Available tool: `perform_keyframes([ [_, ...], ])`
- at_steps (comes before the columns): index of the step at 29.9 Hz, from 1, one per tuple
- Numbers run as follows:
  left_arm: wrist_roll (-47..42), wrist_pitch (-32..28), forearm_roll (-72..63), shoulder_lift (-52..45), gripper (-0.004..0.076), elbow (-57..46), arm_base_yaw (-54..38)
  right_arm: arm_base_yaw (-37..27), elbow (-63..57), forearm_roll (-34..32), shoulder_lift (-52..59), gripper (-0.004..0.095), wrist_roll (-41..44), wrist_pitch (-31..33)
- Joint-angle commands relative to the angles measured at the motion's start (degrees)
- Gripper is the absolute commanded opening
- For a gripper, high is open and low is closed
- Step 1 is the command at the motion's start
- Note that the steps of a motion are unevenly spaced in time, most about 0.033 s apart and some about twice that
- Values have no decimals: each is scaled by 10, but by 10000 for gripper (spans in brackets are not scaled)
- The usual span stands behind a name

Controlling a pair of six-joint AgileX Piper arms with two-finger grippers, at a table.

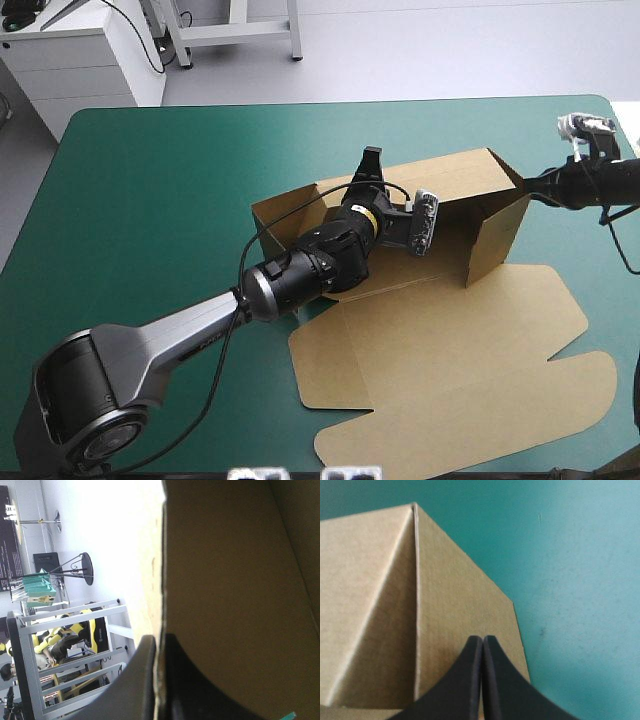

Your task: Fold the box

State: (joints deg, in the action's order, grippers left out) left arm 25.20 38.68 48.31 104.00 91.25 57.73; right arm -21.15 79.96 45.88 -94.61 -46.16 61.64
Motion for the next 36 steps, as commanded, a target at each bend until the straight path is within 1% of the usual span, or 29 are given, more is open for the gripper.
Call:
perform_keyframes([
  [1,1,-12,-2,-26,-8,13,2,-4,-14,32,36,-17,-34,-4],
  [4,0,-12,-4,-25,-8,13,2,-4,-35,33,49,-17,-57,-16],
  [7,0,-11,-4,-20,-8,13,2,-4,-44,27,60,-16,-78,-15],
  [9,-2,-11,-4,-18,-8,13,2,-4,-44,9,60,14,-79,-14],
  [11,-11,-10,-4,-16,-8,13,2,-4,-44,-17,60,95,-70,-13],
  [13,-13,-10,-4,-16,-8,13,2,-4,-44,-39,60,251,-73,-6],
  [16,-13,-10,-2,-16,-8,13,2,-4,-44,-39,60,452,-120,13],
  [17,-13,-10,-2,-16,-8,13,2,-4,-44,-35,60,494,-134,16],
  [19,-13,-10,-2,-16,-8,13,2,-3,-44,-18,60,543,-166,19],
  [22,-13,-10,-2,-16,-8,13,2,-3,-44,-2,60,558,-212,26],
  [25,-13,-11,-2,-16,-8,13,2,-3,-44,1,60,559,-231,38],
  [30,-13,-12,-2,-16,-8,13,2,16,-44,32,47,563,-296,29],
  [33,-13,-12,-2,-16,-8,13,2,38,-44,28,32,573,-300,14],
  [36,-13,-12,-2,-16,-8,13,2,53,-44,30,18,572,-300,11],
])
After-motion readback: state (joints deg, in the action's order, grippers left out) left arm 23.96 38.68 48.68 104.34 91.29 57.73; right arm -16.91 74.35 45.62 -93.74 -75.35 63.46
